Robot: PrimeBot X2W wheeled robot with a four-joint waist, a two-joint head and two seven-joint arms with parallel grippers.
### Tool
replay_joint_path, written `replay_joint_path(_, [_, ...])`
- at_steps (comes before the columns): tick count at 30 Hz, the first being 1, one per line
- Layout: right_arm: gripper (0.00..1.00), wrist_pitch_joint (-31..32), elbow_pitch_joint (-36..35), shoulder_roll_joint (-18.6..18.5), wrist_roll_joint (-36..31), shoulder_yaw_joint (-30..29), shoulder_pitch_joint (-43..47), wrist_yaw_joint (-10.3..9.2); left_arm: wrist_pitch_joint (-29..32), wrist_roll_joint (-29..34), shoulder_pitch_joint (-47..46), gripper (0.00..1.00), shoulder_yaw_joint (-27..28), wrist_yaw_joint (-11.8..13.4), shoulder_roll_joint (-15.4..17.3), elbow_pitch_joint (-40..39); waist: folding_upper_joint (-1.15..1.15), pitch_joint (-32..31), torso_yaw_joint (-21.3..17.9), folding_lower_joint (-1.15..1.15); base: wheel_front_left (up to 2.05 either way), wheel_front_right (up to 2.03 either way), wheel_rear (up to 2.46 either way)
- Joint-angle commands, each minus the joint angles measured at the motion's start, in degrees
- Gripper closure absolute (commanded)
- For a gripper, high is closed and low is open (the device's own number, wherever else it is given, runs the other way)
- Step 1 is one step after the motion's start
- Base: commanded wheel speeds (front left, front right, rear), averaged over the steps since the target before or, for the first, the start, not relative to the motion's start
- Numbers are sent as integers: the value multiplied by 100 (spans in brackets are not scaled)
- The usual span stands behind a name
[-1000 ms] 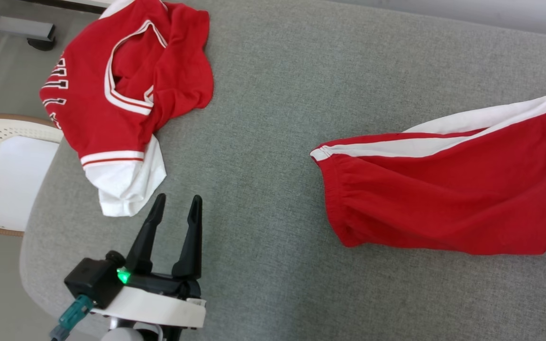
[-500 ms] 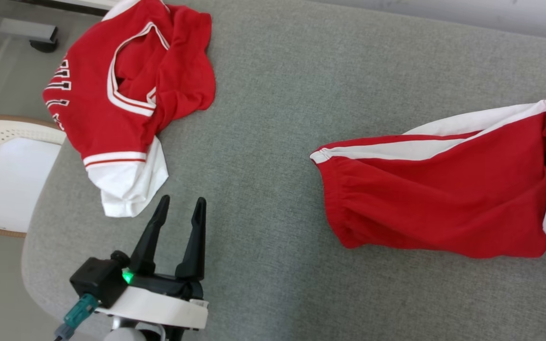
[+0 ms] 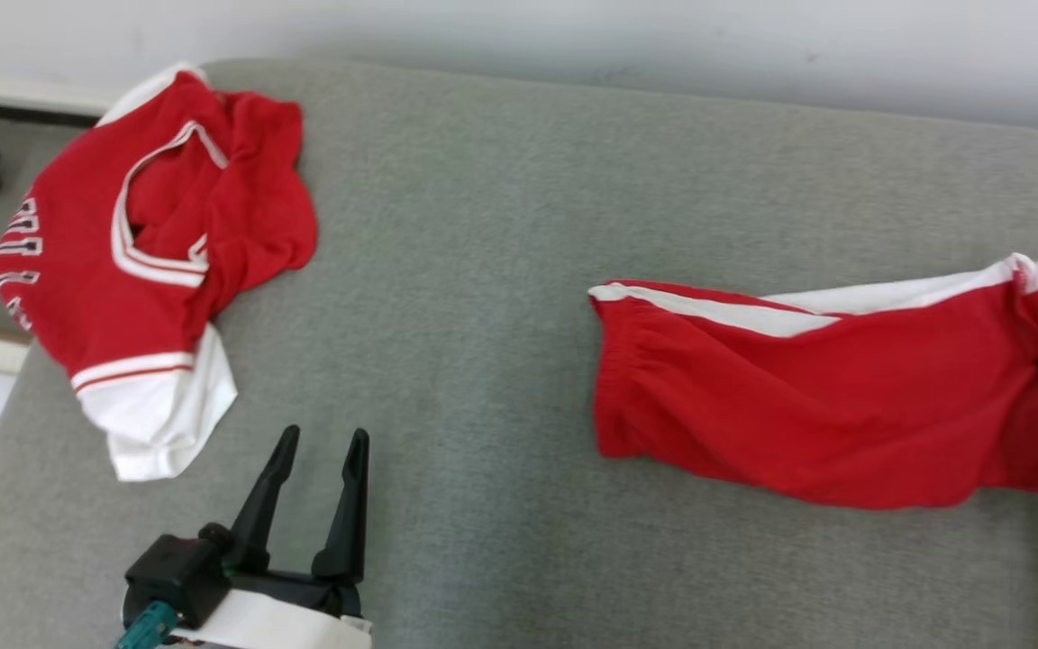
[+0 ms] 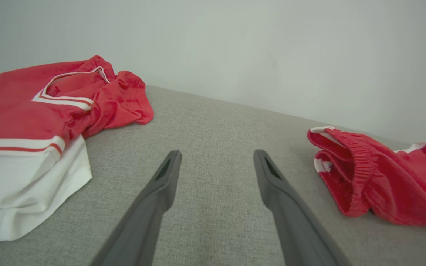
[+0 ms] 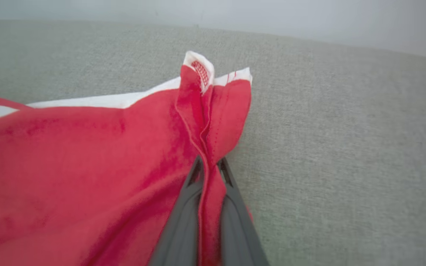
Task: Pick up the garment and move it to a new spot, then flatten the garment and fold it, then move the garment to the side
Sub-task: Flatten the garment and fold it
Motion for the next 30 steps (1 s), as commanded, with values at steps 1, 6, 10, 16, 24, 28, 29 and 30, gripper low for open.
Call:
replay_joint_path(1, [100, -95, -13, -62, 39, -162, 118, 1, -2, 57, 98, 0, 14, -16, 57, 19, 0, -186, -227, 0, 0, 0, 0])
replay_joint_path(6, [100, -207, -21, -154, 9, -766, 277, 1, -3, 55, 159, 0, -12, -16, 53, 31, 0, -225, -327, 0, 0, 0, 0])
replay_joint_path(10, [100, -90, -83, -222, -78, -1190, 297, 1, -2, 8, 185, 0, -72, -17, 29, 51, 0, -223, -306, 0, 0, 0, 0])
replay_joint_path(16, [100, 148, -470, -56, -226, -1205, 159, 1, -3, -76, 198, 0, -187, -17, -9, 134, 0, -247, -171, 0, 0, 0, 0])
replay_joint_path(24, [100, 611, -1364, 401, -201, 239, 137, 1, -3, -137, 183, 0, -170, -17, -50, 209, 0, -327, -22, 0, 0, 0, 0])
replay_joint_path(28, [100, 636, -1391, 702, -326, 641, 217, 1, -3, -148, 180, 0, -195, -17, -73, 254, 0, -383, 76, 0, 0, 0, 0])
replay_joint_path(29, [100, 620, -1369, 756, -365, 699, 233, 1, -2, -153, 192, 0, -203, -17, -75, 264, 0, -396, 102, 0, 0, 0, 0])
replay_joint_path(30, [100, 604, -1344, 806, -391, 759, 255, 1, -3, -155, 213, 0, -201, -17, -78, 274, 0, -408, 123, 0, 0, 0, 0])
